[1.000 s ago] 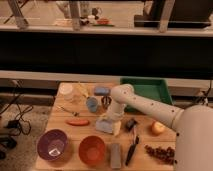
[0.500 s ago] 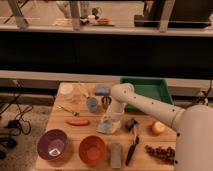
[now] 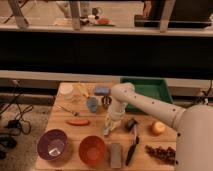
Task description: Place towel in red bowl
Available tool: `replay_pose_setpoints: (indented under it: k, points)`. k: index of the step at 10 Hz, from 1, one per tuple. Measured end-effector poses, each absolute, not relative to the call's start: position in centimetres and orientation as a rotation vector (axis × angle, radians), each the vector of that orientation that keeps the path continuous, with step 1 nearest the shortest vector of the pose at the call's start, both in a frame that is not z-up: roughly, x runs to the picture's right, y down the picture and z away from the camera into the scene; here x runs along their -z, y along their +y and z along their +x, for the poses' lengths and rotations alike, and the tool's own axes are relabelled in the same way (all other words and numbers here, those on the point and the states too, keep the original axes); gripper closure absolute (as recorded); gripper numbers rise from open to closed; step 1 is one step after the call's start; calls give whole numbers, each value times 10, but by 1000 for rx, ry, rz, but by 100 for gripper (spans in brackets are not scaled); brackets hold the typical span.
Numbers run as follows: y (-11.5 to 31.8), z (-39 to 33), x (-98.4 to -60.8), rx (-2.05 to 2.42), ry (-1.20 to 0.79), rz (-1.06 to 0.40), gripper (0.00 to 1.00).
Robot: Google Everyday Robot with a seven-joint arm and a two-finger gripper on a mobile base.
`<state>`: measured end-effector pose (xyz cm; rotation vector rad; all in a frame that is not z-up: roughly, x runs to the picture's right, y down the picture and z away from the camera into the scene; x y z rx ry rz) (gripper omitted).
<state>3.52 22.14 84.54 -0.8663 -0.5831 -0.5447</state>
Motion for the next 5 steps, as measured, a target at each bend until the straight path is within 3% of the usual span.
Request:
replay_pose_setpoints:
  k: [5]
  points:
    - [218,34,-846,543,-587,-847,92]
